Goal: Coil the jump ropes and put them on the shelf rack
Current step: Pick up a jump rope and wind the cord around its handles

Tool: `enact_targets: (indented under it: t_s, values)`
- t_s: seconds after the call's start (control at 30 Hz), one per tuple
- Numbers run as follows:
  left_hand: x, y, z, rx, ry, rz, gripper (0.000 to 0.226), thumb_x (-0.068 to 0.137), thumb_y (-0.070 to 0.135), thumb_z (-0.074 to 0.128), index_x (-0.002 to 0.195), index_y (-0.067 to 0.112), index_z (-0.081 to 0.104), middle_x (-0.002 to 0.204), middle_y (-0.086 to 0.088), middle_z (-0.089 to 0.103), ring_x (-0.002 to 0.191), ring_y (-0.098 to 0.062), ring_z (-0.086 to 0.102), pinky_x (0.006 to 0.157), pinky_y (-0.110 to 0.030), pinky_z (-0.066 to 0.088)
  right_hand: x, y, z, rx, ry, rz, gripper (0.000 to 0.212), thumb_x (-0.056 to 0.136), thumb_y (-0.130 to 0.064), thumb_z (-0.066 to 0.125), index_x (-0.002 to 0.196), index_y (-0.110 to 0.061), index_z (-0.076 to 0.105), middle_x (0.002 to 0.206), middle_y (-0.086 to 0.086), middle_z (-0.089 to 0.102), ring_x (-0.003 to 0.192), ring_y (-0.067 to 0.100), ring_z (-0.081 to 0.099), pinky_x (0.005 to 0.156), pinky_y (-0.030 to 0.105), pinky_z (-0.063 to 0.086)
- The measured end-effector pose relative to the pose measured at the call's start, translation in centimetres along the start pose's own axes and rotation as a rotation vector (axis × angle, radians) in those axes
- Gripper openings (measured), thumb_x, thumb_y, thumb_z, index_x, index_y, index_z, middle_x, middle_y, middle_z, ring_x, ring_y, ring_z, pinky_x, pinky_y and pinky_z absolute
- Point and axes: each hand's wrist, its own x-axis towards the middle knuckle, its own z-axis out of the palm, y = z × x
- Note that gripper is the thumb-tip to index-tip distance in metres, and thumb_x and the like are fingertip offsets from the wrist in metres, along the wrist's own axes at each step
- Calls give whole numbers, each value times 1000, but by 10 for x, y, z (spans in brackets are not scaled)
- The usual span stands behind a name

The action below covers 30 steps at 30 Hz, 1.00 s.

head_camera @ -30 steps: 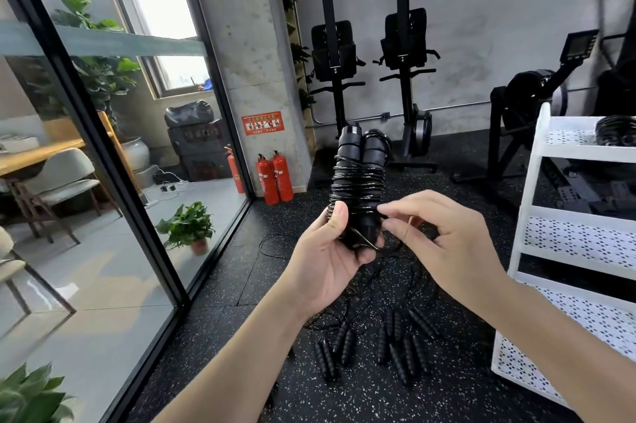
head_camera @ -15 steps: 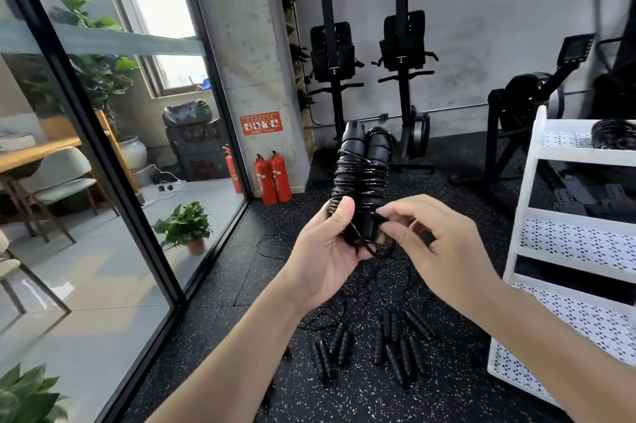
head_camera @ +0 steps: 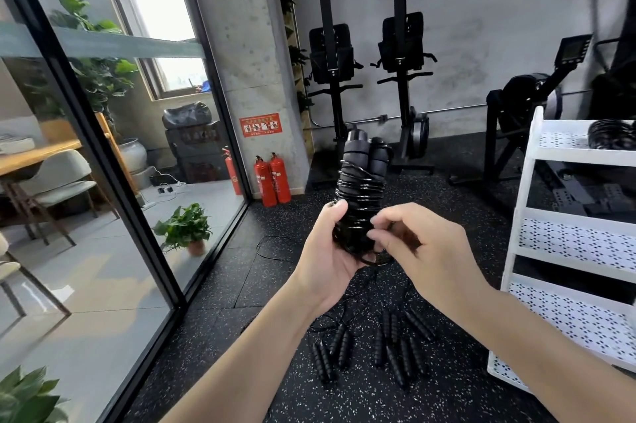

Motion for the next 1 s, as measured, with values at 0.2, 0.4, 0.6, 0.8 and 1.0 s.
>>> enact_targets:
  t_s: [0.2,0.4,0.6,0.8,1.0]
  values:
    - [0,-5,0,3,17,-4,43,103,45,44,121,9,62,110,-12,63,91,-19,58,74,-34,44,3,-2,4,-1,14,103,21,82,-18,83,94,-24,68,81,-15,68,74,8,63,67,7,40]
    - [-1,-3,2,41,24,-30,44,101,45,43,111,9,63,100,-11,67,79,-18,59,67,-31,46,8,3,0,11,-61,55,23,82,-13,83,101,-21,75,81,-12,65,71,11,63,66,11,44]
    - [-1,-5,-5,47,-8,-30,43,105,43,46,121,6,60,105,-13,65,81,-21,58,70,-33,44,11,3,2,1,-113,95,17,82,-11,83,97,-18,78,81,-12,64,67,10,65,66,17,49]
    - [0,-7,-8,75,-13,11,55,89,23,61,129,-11,46,107,-20,59,93,-33,53,74,-41,41,12,0,3,-17,-101,146,15,81,-16,84,86,-21,71,72,-11,65,68,11,64,65,23,50]
    - [0,-4,-9,115,-19,-2,67,79,27,66,132,-9,44,106,-16,61,87,-22,58,70,-34,45,11,-4,0,-60,-94,161,18,82,-29,82,80,-22,65,67,-10,66,65,11,63,61,25,49]
